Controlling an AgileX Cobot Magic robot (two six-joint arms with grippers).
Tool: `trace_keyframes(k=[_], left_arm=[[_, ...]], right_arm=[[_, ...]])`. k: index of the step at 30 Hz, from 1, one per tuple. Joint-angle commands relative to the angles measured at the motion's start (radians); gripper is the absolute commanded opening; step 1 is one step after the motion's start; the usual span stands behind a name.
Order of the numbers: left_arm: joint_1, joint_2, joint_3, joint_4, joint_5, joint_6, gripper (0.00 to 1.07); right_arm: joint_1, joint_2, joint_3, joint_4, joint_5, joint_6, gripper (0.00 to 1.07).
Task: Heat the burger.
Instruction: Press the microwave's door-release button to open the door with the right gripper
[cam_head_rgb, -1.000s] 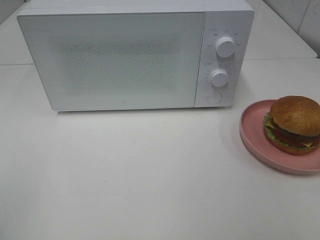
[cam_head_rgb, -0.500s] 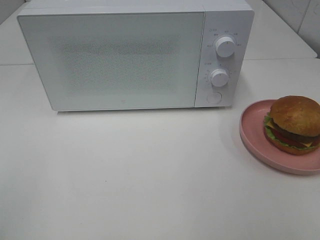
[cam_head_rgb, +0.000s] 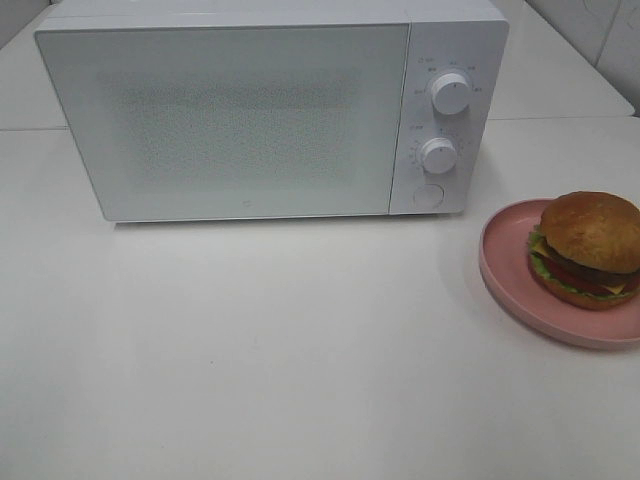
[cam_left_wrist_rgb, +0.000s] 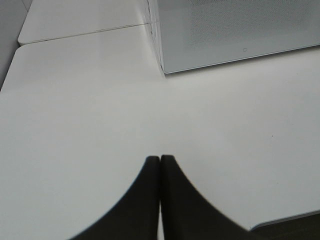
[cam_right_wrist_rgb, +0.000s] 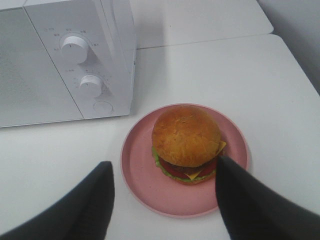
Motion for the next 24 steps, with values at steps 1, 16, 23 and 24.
trace_keyframes(k=[1, 16, 23, 24], left_arm=[[-0.001, -0.02, -0.001, 0.0, -0.011, -0.001, 0.0], [-0.001, -0.02, -0.001, 0.0, -0.011, -0.001, 0.0], [-0.001, -0.02, -0.001, 0.0, -0.011, -0.001, 0.0], [-0.001, -0.02, -0.001, 0.0, -0.011, -0.001, 0.0]], right_arm=[[-0.001, 0.082, -0.003, 0.0, -0.075, -0.001, 0.57], [0.002, 0.499, -0.003, 0.0, -0.464, -0.001, 0.23], [0.002, 0.594, -0.003, 0.0, -0.611, 0.003, 0.0], [0.011, 0.62, -0.003, 0.0, -0.652, 0.015, 0.0]])
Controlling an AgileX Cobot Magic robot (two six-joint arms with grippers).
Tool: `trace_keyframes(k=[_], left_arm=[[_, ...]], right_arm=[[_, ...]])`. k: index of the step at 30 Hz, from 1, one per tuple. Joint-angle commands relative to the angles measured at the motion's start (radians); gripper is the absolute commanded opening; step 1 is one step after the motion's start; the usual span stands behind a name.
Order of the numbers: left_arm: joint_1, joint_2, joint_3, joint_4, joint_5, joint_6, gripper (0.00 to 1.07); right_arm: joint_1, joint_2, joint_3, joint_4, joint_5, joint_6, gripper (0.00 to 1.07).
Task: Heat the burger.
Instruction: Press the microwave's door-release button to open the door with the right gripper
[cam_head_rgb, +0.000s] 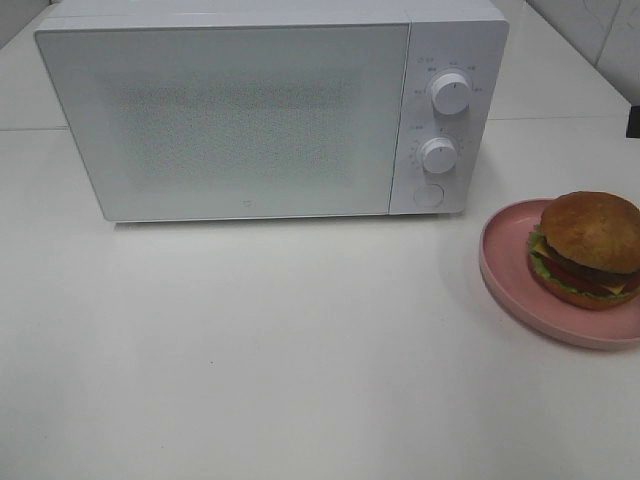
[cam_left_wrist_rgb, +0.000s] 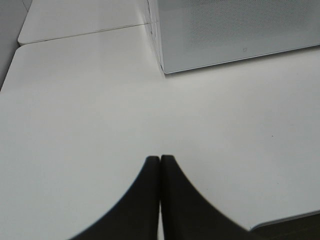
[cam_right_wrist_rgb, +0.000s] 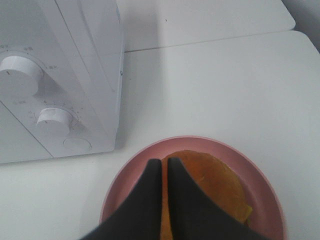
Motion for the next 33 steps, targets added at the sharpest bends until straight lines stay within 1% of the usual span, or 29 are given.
trace_keyframes(k=[1, 2, 3, 4, 5, 6, 7, 8, 9, 10, 11, 12, 13, 14, 16, 20, 22, 28, 33], left_arm=[[-0.001, -0.02, -0.001, 0.0, -0.011, -0.001, 0.0], [-0.001, -0.02, -0.001, 0.0, -0.011, -0.001, 0.0], [-0.001, -0.02, -0.001, 0.0, -0.011, -0.001, 0.0], [-0.001, -0.02, -0.001, 0.0, -0.011, -0.001, 0.0], [-0.001, -0.02, -0.001, 0.0, -0.011, -0.001, 0.0], [-0.001, -0.02, -0.001, 0.0, -0.011, -0.001, 0.0], [-0.001, -0.02, -0.001, 0.0, -0.011, -0.001, 0.0], [-0.001, -0.02, -0.001, 0.0, -0.011, -0.001, 0.0], [-0.001, -0.02, -0.001, 0.0, -0.011, -0.001, 0.0], [-0.001, -0.02, -0.001, 0.0, -0.011, -0.001, 0.0], [-0.001, -0.02, -0.001, 0.0, -0.011, -0.001, 0.0], [-0.001, -0.02, -0.001, 0.0, -0.011, -0.001, 0.0], [-0.001, -0.02, -0.001, 0.0, -0.011, -0.001, 0.0], [-0.001, -0.02, -0.001, 0.0, -0.011, -0.001, 0.0], [-0.001, -0.02, -0.001, 0.0, -0.011, -0.001, 0.0], [-0.001, -0.02, -0.001, 0.0, -0.011, -0.001, 0.0], [-0.001, -0.02, -0.001, 0.0, -0.011, -0.001, 0.0], [-0.001, -0.02, -0.001, 0.0, -0.011, -0.001, 0.0], [-0.001, -0.02, -0.001, 0.0, -0.011, -0.001, 0.0]], right_arm=[[0.01, 0.028, -0.003, 0.0, -0.071, 0.014, 0.0], [0.044, 0.05, -0.003, 0.0, -0.111, 0.016, 0.0], [0.044, 0.05, -0.003, 0.0, -0.111, 0.016, 0.0], [0.069, 0.06, -0.003, 0.0, -0.137, 0.017, 0.0], [0.127, 0.085, -0.003, 0.0, -0.187, 0.022, 0.0], [0.127, 0.085, -0.003, 0.0, -0.187, 0.022, 0.0], [0.16, 0.099, -0.003, 0.0, -0.217, 0.027, 0.0], [0.222, 0.128, -0.003, 0.0, -0.27, 0.038, 0.0], [0.222, 0.128, -0.003, 0.0, -0.27, 0.038, 0.0], [0.279, 0.158, -0.003, 0.0, -0.314, 0.052, 0.0], [0.309, 0.172, -0.003, 0.0, -0.331, 0.059, 0.0], [0.309, 0.172, -0.003, 0.0, -0.331, 0.059, 0.0], [0.363, 0.209, -0.003, 0.0, -0.371, 0.083, 0.0], [0.363, 0.209, -0.003, 0.0, -0.371, 0.083, 0.0], [0.419, 0.263, -0.003, 0.0, -0.415, 0.103, 0.0], [0.451, 0.312, -0.003, 0.0, -0.443, 0.125, 0.0], [0.464, 0.355, -0.003, 0.0, -0.452, 0.175, 0.0], [0.465, 0.419, -0.003, 0.0, -0.455, 0.295, 0.0], [0.465, 0.501, -0.003, 0.0, -0.5, 0.408, 0.0]])
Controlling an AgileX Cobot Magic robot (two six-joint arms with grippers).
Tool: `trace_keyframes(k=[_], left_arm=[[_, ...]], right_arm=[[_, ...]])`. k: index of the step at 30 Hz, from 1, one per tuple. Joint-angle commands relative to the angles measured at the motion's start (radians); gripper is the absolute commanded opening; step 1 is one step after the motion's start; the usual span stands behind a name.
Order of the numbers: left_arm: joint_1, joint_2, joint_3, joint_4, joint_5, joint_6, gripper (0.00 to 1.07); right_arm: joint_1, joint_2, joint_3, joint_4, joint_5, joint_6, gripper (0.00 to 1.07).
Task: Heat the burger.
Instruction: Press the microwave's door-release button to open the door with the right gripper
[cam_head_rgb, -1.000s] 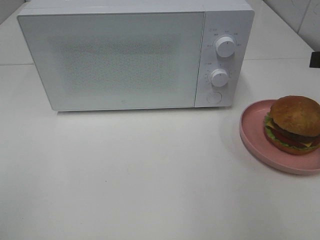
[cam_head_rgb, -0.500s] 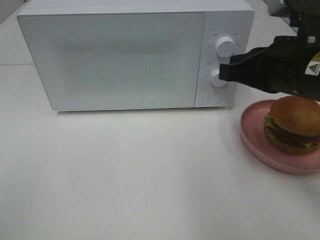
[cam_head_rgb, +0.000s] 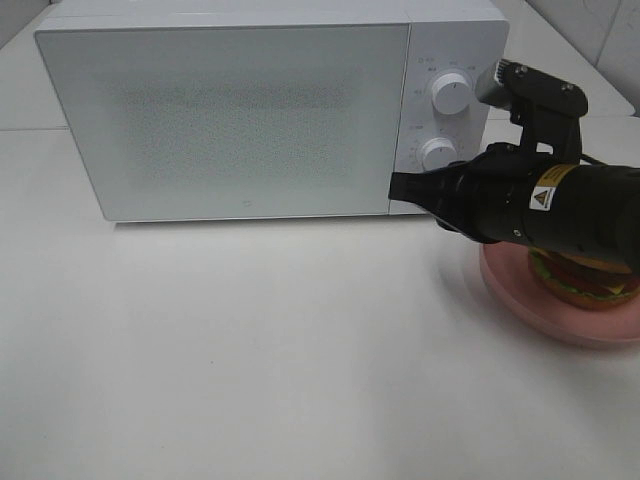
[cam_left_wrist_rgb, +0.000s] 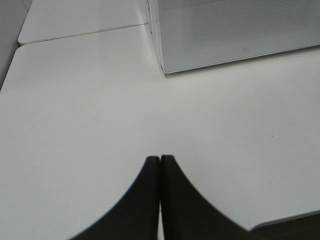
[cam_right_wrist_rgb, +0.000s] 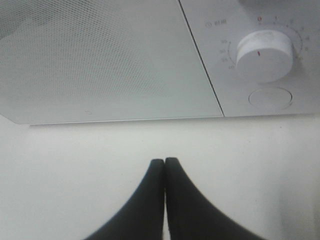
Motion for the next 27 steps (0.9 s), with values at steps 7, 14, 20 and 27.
trace_keyframes(k=[7, 14, 20, 27], left_arm=[[-0.001, -0.02, -0.001, 0.0, -0.011, -0.001, 0.0], [-0.001, -0.02, -0.001, 0.0, -0.011, -0.001, 0.0], [-0.001, -0.02, -0.001, 0.0, -0.011, -0.001, 0.0], [-0.001, -0.02, -0.001, 0.0, -0.011, -0.001, 0.0]], right_arm=[[0.001, 0.105, -0.002, 0.0, -0.151, 0.265, 0.01], [0.001, 0.183, -0.002, 0.0, -0.32, 0.617, 0.01], [0.001, 0.225, -0.002, 0.005, -0.418, 0.817, 0.01], [0.001, 0.263, -0.002, 0.143, -0.428, 0.854, 0.01]])
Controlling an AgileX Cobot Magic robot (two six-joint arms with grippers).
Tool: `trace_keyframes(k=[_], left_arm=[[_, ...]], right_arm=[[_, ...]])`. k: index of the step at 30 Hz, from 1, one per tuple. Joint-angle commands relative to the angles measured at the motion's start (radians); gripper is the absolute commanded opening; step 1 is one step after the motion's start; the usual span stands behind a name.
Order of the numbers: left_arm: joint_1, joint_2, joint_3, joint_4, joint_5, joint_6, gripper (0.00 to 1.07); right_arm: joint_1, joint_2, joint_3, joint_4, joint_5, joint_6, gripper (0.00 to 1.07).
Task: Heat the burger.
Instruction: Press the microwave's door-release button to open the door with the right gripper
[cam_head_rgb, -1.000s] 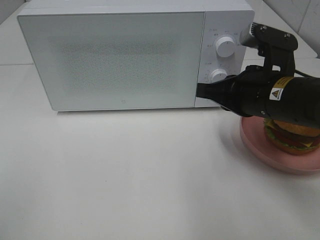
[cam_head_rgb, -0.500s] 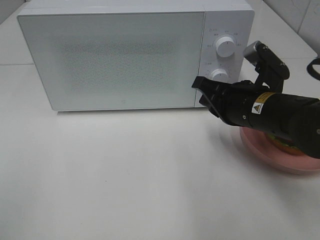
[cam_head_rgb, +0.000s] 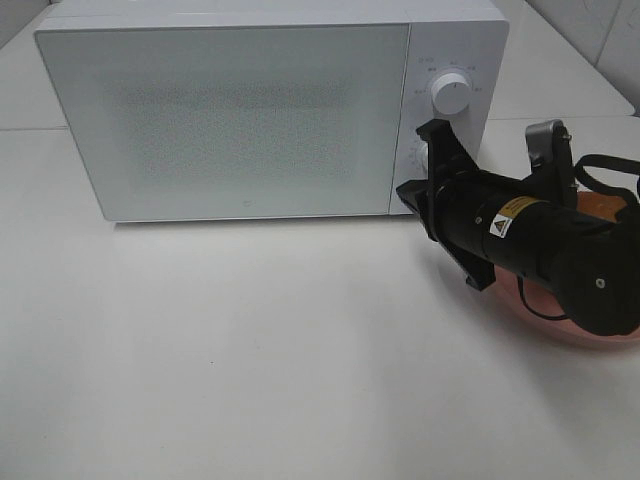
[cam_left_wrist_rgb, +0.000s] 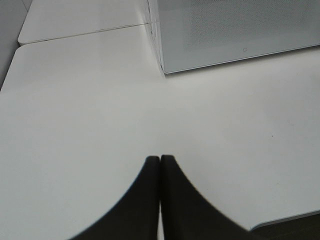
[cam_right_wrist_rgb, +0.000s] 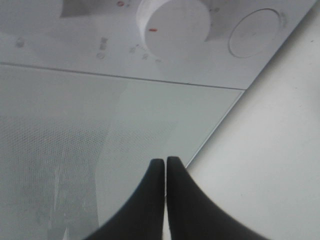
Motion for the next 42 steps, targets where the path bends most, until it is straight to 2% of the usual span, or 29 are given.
trace_keyframes(k=[1, 5, 17, 24, 30, 36, 42], left_arm=[[-0.001, -0.02, -0.001, 0.0, -0.011, -0.001, 0.0], [-0.001, -0.02, -0.001, 0.0, -0.011, -0.001, 0.0], [-0.001, -0.02, -0.001, 0.0, -0.011, -0.001, 0.0], [-0.001, -0.02, -0.001, 0.0, -0.011, -0.001, 0.0], [-0.001, -0.02, -0.001, 0.0, -0.011, -0.001, 0.0], [-0.001, -0.02, -0.001, 0.0, -0.011, -0.001, 0.0], [-0.001, -0.02, -0.001, 0.0, -0.011, -0.001, 0.0]], right_arm=[[0.001, 0.0, 0.0, 0.056, -0.013, -0.002, 0.01], [0.001, 0.003, 0.0, 0.163, -0.015, -0.011, 0.01], [0.001, 0.105, -0.087, 0.194, -0.018, -0.032, 0.0], [0.001, 0.148, -0.144, 0.313, 0.001, -0.149, 0.0], [0.001, 0.178, -0.16, 0.336, 0.006, -0.149, 0.0], [-0.001, 0.188, -0.173, 0.412, 0.009, -0.169, 0.0], [-0.001, 0.217, -0.226, 0.435, 0.012, -0.22, 0.0]])
